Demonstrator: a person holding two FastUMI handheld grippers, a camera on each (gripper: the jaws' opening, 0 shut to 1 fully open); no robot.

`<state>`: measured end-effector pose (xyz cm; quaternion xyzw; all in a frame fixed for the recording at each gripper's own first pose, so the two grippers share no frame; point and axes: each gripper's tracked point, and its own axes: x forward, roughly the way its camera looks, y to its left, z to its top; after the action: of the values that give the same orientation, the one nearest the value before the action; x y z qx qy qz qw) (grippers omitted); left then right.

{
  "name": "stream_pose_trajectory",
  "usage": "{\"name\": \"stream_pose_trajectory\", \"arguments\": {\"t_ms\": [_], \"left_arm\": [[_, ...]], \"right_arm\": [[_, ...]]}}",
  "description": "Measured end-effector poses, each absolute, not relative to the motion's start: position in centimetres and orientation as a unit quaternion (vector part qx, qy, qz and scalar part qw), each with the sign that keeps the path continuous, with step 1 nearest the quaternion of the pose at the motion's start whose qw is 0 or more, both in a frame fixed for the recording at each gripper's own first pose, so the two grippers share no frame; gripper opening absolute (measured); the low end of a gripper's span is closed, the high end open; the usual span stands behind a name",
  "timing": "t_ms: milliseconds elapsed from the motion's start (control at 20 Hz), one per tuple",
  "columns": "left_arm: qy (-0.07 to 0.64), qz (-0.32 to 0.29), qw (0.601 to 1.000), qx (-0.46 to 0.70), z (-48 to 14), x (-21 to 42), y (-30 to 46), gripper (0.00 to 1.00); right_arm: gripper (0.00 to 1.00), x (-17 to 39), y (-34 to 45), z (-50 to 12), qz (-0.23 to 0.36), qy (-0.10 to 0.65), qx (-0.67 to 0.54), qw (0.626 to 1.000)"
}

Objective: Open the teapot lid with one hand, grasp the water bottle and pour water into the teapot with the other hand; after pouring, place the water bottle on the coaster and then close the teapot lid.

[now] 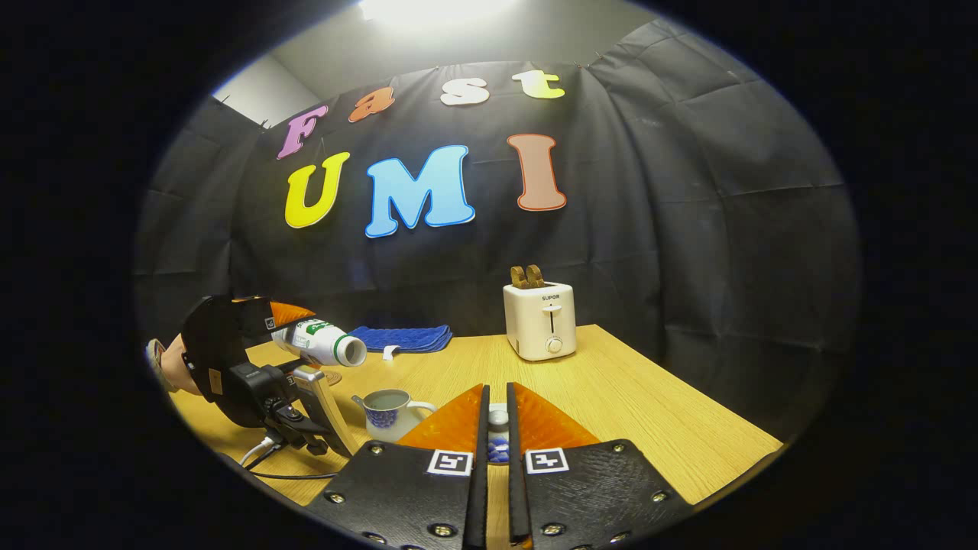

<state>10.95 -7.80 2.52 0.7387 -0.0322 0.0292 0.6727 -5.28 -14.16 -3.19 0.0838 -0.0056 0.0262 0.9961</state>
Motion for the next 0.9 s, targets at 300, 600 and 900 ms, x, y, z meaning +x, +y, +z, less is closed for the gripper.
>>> {"name": "stream_pose_trajectory", "arguments": {"t_ms": [300, 600, 900], "left_arm": [[-0.040, 0.032, 0.643, 0.764, 2.90, 11.29, -7.83, 0.79], [-0.040, 0.032, 0.625, 0.779, 2.81, 11.53, -7.89, 0.79], [-0.043, 0.031, 0.607, 0.793, 3.06, 11.83, -8.10, 0.75]], "right_arm": [[0.11, -5.56, -14.66, -3.29, 0.025, -0.006, 0.080, 0.996], [0.11, -5.70, -14.77, -3.46, 0.026, -0.007, 0.081, 0.996], [0.11, -5.82, -14.95, -3.72, 0.026, -0.007, 0.080, 0.996]]}}
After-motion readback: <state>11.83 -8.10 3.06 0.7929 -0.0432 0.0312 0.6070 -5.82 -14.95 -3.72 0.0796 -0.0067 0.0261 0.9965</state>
